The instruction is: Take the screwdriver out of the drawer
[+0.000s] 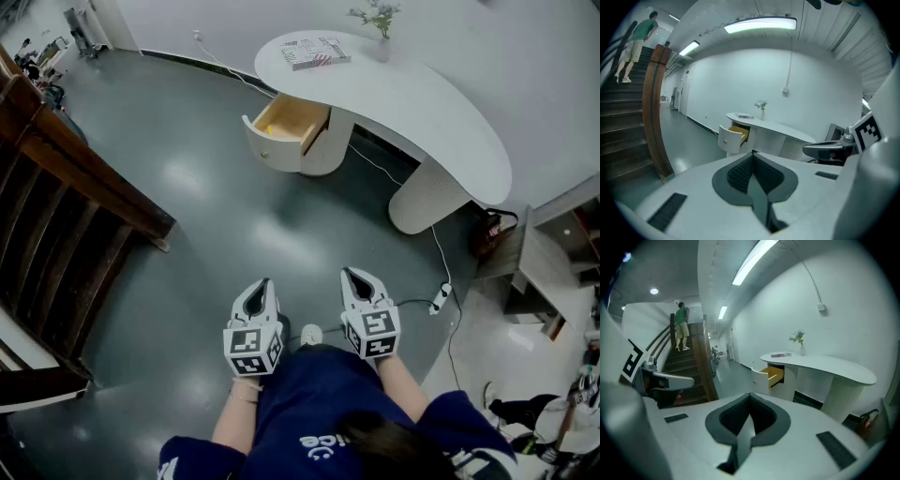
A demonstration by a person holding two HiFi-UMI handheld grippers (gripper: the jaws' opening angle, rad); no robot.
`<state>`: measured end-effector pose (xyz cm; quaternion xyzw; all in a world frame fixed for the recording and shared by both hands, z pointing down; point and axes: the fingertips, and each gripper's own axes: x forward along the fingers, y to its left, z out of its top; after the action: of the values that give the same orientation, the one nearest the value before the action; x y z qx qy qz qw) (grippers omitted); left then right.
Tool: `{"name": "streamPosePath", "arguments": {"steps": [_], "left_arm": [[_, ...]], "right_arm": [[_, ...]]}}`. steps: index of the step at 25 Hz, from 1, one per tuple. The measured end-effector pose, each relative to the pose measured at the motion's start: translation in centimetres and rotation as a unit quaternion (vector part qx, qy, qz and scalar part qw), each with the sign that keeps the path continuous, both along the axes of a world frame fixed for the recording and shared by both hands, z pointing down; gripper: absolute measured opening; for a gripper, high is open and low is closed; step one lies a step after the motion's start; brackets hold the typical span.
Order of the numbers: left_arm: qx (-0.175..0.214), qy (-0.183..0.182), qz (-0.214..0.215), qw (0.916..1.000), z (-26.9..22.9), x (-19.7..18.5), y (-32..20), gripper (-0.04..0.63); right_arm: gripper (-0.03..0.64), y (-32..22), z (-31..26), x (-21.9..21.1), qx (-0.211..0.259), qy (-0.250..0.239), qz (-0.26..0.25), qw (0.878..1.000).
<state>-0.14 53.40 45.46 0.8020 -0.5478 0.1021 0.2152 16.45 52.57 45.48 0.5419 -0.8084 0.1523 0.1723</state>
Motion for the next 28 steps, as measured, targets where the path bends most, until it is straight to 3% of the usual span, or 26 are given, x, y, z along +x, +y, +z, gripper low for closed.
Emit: {"name": "streamPosePath", "arguments": {"steps": [6,15,20,28], "left_arm": [[-0.002,0.003,0.018,0.9998,0.0,-1.8,-2.2,0.005],[0.004,0.017,0.058,0.9981,0.0,-5.7,-9.7,0.005],[0.004,0.027,0.093,0.9953,0.2,-7.0,-13.2,0.005],[-0.005,0.035,0.144,0.989,0.4,-5.9,-14.9,0.005]], "right_arm": [[0.006,-1.7,-0.4,-2.3,0.001,0.016,0.012,1.0],[0.007,-8.1,-0.9,-5.4,0.004,-0.003,0.07,0.997],[0.006,-10.7,-1.2,-8.3,-0.002,-0.011,0.075,0.997],[0.006,-9.7,1.2,-9.3,-0.055,-0.018,0.087,0.995]]}}
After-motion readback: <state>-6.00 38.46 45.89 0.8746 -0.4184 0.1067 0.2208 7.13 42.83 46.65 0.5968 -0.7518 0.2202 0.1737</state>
